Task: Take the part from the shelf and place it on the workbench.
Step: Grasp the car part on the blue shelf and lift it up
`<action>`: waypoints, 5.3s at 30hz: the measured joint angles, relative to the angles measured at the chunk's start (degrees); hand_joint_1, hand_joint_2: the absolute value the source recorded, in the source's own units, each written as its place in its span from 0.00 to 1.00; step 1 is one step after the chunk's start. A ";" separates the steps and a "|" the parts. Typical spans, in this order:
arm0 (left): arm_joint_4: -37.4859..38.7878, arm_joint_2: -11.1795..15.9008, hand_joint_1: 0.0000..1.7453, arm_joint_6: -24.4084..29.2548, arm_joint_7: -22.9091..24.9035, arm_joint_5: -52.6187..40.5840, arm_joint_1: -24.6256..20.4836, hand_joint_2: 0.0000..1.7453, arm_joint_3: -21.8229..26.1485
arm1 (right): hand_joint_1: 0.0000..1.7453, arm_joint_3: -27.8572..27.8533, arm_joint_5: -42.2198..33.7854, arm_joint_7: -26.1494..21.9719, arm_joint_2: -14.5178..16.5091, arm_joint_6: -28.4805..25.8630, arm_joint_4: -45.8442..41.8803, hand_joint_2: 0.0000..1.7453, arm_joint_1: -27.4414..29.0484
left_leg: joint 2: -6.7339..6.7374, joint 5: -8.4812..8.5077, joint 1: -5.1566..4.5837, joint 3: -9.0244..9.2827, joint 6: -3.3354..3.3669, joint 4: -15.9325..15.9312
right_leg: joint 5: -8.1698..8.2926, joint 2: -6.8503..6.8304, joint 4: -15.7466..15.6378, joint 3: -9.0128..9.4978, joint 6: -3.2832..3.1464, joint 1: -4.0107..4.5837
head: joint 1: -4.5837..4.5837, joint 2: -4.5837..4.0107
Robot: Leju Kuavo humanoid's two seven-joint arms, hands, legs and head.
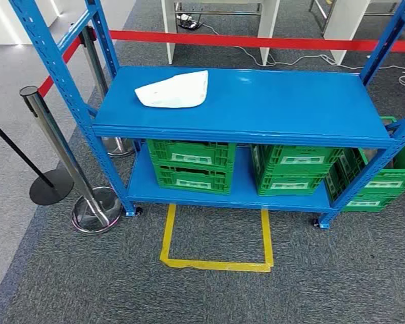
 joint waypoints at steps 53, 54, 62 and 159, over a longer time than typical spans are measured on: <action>5.86 -4.20 0.00 22.03 -37.99 5.22 -16.85 0.00 42.24 | 0.00 -46.51 21.09 -3.22 8.52 -18.26 7.87 0.00 -19.36 | 0.00 0.40 0.03 -0.09 -0.03 0.01 | 0.39 0.02 0.06 0.41 -0.03 0.03 | -0.01 0.00; 5.12 -3.66 0.00 22.15 -39.02 6.11 -17.23 0.00 43.69 | 0.00 -46.51 21.25 -2.98 8.59 -18.25 7.91 0.00 -19.45 | 0.00 0.41 0.04 -0.09 -0.03 0.01 | 0.39 0.02 0.06 0.32 -0.04 0.03 | -0.01 0.00; -5.91 -2.63 0.00 21.61 -40.15 3.69 -20.77 0.00 46.42 | 0.00 -46.54 21.01 -2.78 8.69 -17.13 8.09 0.00 -19.65 | 0.00 0.56 0.03 -0.22 -0.05 0.00 | 0.55 0.07 0.07 0.25 -0.07 0.03 | -0.02 0.00; -65.39 -8.73 0.00 25.39 -38.13 -30.41 -18.50 0.00 -18.03 | 0.00 -41.85 27.15 -3.31 10.48 -15.14 8.63 0.00 -23.55 | 0.09 1.60 1.02 -3.39 -1.44 2.87 | 3.50 0.10 -0.09 -3.02 -1.70 0.64 | -0.44 0.00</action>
